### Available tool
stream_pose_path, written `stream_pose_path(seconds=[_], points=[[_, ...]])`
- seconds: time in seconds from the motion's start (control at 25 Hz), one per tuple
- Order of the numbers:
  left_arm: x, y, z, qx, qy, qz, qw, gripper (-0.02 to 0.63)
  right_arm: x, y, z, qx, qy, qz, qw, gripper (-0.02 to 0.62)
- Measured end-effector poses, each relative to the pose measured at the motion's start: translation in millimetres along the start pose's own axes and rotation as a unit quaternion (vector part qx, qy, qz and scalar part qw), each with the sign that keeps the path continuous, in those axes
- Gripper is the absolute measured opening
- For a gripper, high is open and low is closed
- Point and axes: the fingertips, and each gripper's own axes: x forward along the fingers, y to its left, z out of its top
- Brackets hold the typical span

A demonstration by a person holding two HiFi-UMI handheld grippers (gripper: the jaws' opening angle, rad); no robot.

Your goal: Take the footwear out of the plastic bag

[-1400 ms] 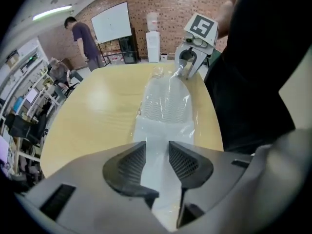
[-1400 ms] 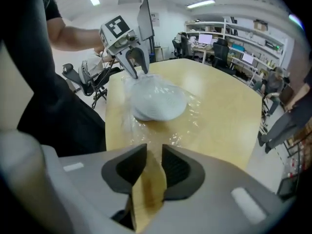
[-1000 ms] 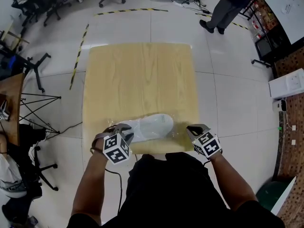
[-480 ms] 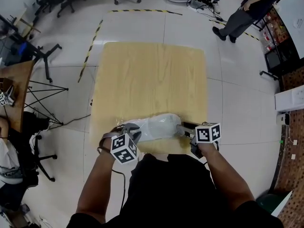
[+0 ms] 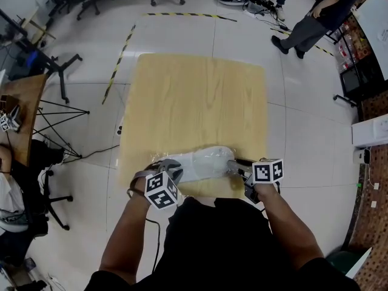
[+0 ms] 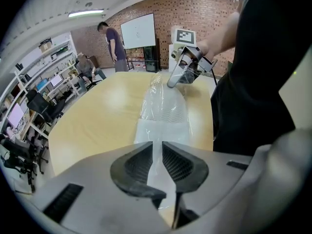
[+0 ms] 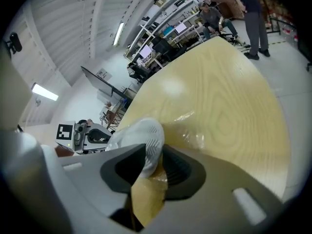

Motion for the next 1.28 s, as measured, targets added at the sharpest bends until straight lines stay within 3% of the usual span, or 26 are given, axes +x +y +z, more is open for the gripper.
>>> stream_pose_path(seconds=[0.64, 1.28], points=[[-1, -2, -9, 0.027, 0.006, -0.012, 0.9995, 0.046, -30, -25, 5, 0.005, -0.034, -0.036, 0.999, 0.107], [-19, 16, -53, 0.029, 0.056, 0.017, 0.9979, 0.028, -42, -34, 13, -0.006, -0.032, -0.053, 0.998, 0.107]])
